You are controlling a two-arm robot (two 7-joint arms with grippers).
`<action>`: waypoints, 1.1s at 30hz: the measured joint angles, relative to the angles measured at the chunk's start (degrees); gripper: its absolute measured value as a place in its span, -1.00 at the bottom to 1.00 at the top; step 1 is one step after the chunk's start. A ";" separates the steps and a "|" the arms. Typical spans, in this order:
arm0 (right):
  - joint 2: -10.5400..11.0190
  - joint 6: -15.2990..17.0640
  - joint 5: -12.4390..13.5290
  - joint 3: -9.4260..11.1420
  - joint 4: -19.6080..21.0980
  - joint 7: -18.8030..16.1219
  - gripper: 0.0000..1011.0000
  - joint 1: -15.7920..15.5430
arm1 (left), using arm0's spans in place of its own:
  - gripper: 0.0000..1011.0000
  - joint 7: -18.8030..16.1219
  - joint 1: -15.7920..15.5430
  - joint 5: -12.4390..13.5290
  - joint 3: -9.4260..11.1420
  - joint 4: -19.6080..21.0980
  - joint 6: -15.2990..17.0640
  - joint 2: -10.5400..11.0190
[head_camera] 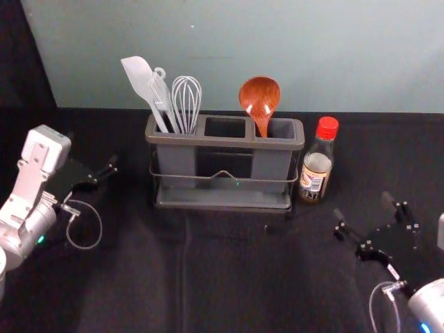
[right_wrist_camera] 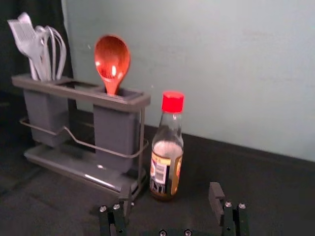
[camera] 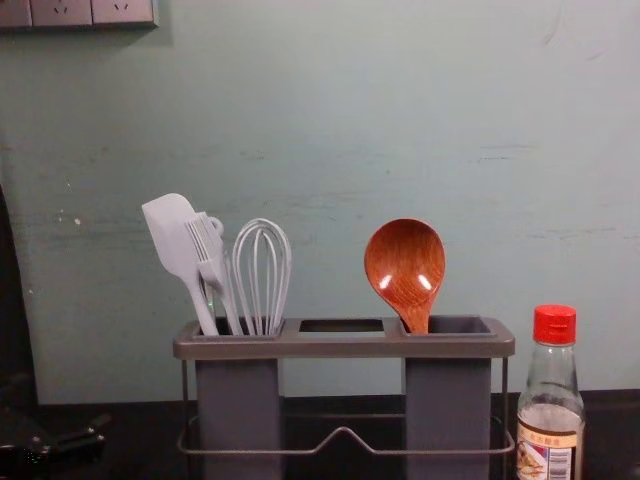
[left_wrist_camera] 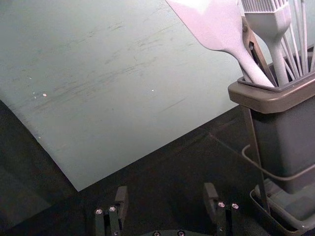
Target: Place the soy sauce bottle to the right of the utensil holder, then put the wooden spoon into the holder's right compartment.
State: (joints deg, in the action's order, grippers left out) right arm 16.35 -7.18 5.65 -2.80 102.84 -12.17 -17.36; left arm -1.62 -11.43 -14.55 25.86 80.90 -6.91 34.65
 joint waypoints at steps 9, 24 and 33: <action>-0.59 2.43 -0.06 -0.37 -1.90 0.24 0.99 1.26 | 0.99 0.00 0.00 0.00 0.00 0.00 0.00 0.00; -0.59 2.17 -0.11 -0.37 -1.65 0.24 0.99 1.07 | 0.99 0.00 0.00 0.00 0.00 0.00 0.00 0.00; -0.59 2.08 -0.16 -0.36 -1.58 0.25 0.99 1.03 | 0.99 0.00 0.00 0.00 0.00 0.00 0.00 0.00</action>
State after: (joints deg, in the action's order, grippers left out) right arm 15.77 -5.10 5.50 -3.17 101.25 -11.93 -16.33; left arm -1.62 -11.43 -14.54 25.86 80.90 -6.91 34.65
